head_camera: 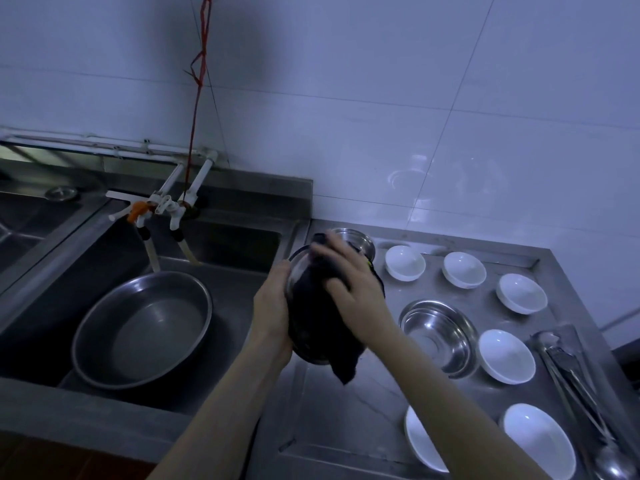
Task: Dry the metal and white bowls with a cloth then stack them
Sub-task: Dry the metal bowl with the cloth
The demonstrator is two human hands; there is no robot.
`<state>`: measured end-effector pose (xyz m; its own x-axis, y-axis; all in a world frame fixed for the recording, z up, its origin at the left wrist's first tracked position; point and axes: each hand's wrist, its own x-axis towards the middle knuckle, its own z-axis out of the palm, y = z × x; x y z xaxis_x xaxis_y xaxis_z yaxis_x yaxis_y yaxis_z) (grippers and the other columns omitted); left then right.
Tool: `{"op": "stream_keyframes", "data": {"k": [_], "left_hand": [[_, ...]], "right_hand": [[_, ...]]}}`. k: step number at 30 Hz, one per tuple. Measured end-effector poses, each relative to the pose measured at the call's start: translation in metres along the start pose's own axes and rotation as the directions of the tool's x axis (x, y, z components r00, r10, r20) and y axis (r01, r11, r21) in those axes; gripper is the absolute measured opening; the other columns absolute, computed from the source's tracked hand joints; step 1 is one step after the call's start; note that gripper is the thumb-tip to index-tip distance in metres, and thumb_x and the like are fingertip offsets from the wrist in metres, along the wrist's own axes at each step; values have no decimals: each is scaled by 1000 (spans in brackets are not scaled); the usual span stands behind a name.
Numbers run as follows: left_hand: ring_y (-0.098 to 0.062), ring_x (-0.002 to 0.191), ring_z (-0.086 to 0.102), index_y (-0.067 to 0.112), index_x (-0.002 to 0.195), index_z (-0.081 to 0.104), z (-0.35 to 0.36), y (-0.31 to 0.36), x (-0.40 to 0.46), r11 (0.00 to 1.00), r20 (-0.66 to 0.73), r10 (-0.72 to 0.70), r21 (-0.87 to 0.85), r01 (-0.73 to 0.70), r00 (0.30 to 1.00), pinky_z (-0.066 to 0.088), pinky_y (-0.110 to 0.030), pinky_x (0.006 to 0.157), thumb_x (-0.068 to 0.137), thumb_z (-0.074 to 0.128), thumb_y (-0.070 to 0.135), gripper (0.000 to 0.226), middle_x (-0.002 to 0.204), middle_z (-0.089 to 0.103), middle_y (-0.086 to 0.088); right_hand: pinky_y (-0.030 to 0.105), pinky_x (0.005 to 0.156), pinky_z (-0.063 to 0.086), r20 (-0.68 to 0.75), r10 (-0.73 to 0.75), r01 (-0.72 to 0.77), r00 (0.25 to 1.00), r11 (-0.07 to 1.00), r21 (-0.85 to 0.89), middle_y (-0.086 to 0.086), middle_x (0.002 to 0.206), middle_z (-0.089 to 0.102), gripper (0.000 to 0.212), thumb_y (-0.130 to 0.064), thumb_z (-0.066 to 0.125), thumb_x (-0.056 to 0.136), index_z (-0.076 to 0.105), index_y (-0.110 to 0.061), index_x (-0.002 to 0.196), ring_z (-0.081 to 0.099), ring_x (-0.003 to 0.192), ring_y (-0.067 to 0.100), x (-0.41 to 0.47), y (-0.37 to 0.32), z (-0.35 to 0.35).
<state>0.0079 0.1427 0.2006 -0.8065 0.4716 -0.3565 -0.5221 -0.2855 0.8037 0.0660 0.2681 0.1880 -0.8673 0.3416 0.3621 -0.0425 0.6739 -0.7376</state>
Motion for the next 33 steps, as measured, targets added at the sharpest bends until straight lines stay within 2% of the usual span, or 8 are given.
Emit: {"op": "stream_keyframes", "data": {"k": [3, 6, 8, 10, 15, 22, 29, 33], "left_hand": [[-20, 88, 69, 15, 86, 74, -7, 6, 5, 987, -103, 140, 87, -132, 985, 56, -33, 81, 91, 61, 27, 18, 87, 74, -2], [-6, 63, 59, 16, 75, 66, -10, 18, 10, 980, -135, 198, 48, -194, 971, 52, -19, 60, 97, 54, 14, 25, 66, 63, 6], [-8, 74, 66, 11, 93, 71, -9, 21, 14, 980, -169, 197, 14, -197, 966, 57, -24, 71, 97, 55, 18, 18, 81, 70, 2], [-15, 88, 68, 10, 100, 72, -8, 14, 19, 990, -204, 128, -39, -138, 971, 55, -32, 83, 96, 56, 24, 21, 94, 72, -3], [-22, 103, 69, 8, 108, 70, -18, -4, 26, 993, -179, -98, -89, 83, 979, 54, -41, 93, 89, 60, 37, 36, 113, 72, -12], [-35, 109, 67, 8, 115, 69, -23, 1, 35, 976, -207, -139, -192, 99, 968, 51, -53, 99, 75, 65, 42, 53, 118, 70, -19], [-32, 94, 72, 4, 113, 70, -27, -9, 38, 901, 17, -381, -219, 375, 924, 53, -42, 83, 101, 42, 47, 53, 107, 73, -20], [-35, 100, 65, -3, 114, 63, -41, -11, 55, 883, -61, -444, -199, 425, 894, 51, -43, 79, 103, 42, 38, 47, 108, 68, -25]], "right_hand": [[24, 102, 36, -40, 347, -328, 937, 914, 239, -3, 137, 51, 43, -29, 40, 87, 53, -29, 128, 43, 129, 13, 6, 12, -9], [18, 82, 43, -112, 499, -426, 859, 820, 381, -6, 110, 64, 39, -33, 41, 84, 57, -27, 120, 56, 108, 15, -25, 10, -3], [10, 98, 37, -182, 411, -317, 893, 863, 393, -11, 136, 53, 59, -23, 40, 82, 44, -29, 141, 46, 127, 4, -48, -3, 8], [20, 116, 19, -213, 210, -156, 954, 957, 243, -9, 157, 27, 71, -18, 40, 81, 28, -22, 151, 21, 145, 7, -62, -13, 25], [41, 120, 14, -88, -110, 100, 990, 989, -113, -4, 155, 31, 61, -22, 43, 85, 41, -17, 145, 22, 146, 11, -50, -15, 33], [44, 120, 15, -146, 194, -172, 970, 973, 153, -16, 153, 30, 63, -29, 33, 80, 41, -31, 143, 12, 146, 1, -43, 1, 22], [55, 117, 12, 115, -57, 75, 992, 984, -159, -16, 154, 30, 60, -27, 39, 80, 51, -27, 139, 13, 147, 6, -35, -11, 35], [59, 115, 14, 212, -123, 169, 970, 962, -216, -11, 155, 31, 56, -25, 44, 79, 55, -19, 134, 16, 147, 12, -56, -2, 37]]}}
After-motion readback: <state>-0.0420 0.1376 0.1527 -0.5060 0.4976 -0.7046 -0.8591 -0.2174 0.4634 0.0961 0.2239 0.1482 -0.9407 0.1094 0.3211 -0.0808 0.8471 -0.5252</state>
